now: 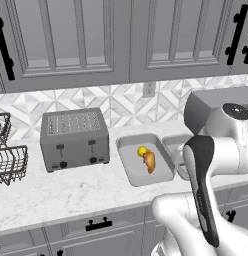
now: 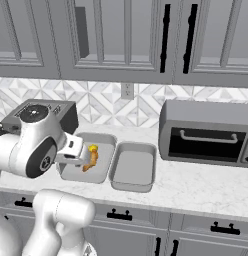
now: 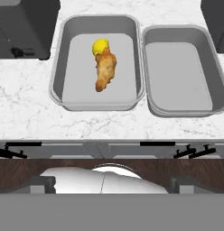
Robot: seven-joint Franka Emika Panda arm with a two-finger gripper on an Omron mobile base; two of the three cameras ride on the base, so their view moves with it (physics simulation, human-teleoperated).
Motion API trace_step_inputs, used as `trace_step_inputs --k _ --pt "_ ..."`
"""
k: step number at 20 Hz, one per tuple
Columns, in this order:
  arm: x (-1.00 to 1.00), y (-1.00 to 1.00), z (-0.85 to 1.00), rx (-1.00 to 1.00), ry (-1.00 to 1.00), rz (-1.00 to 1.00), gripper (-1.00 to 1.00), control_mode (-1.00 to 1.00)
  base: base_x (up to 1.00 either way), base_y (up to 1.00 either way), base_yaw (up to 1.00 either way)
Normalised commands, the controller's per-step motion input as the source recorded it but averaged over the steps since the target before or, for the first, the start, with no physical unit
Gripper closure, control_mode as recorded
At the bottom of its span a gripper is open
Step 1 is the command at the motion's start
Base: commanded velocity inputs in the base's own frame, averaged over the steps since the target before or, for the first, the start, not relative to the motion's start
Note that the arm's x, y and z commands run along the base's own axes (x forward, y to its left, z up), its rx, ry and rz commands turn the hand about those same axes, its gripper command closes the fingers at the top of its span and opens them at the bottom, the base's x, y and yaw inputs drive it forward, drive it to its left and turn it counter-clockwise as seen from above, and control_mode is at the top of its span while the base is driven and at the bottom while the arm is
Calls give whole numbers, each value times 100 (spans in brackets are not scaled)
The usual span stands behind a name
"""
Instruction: Place one lemon and one chicken drumstick in each tupperware on the nearby counter, to pack two identical lunches.
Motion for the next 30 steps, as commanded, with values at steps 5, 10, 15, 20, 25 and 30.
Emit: trace_step_inputs --k 5,10,15,20,25,30 --pt "-19 1 -54 -8 -7 -1 -100 -100 0 0 0" --pt "-1 3 -32 -1 -2 0 -100 -100 0 0 0" --pt "0 1 -3 0 0 0 -100 -100 0 0 0" --pt "0 0 -1 0 0 0 -100 -100 0 0 0" --pt "0 0 0 0 0 0 -100 100 -21 2 11" --pt "0 0 0 0 0 0 -100 100 -30 0 51"
